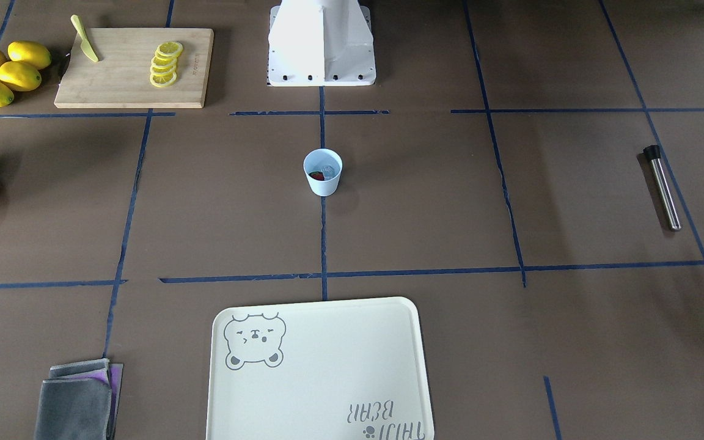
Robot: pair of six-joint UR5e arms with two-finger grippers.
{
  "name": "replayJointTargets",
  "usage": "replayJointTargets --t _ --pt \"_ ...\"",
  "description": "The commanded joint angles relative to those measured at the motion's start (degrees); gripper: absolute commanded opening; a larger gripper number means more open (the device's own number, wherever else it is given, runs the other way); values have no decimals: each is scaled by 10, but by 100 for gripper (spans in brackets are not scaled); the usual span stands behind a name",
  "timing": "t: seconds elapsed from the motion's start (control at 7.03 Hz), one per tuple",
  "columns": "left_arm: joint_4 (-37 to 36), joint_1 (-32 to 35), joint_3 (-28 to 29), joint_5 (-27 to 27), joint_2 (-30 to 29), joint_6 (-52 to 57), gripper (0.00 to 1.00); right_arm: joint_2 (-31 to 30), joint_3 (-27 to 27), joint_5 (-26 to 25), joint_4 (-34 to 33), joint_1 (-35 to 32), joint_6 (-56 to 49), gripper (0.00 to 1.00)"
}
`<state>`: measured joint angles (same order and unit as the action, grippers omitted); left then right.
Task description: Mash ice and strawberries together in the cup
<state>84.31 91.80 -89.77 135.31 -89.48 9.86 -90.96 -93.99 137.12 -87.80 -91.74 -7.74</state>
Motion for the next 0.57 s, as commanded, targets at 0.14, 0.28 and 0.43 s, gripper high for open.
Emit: replayJointTargets --t 0.14,0.28,0.43 --pt "1 0 0 -1 3 -5 100 -5 3 0 -2 0 0 100" --pt "5 0 -1 -1 3 -19 100 -11 6 0 -2 0 0 100" --pt "6 0 -1 -1 3 -25 100 -16 4 0 0 0 0 100"
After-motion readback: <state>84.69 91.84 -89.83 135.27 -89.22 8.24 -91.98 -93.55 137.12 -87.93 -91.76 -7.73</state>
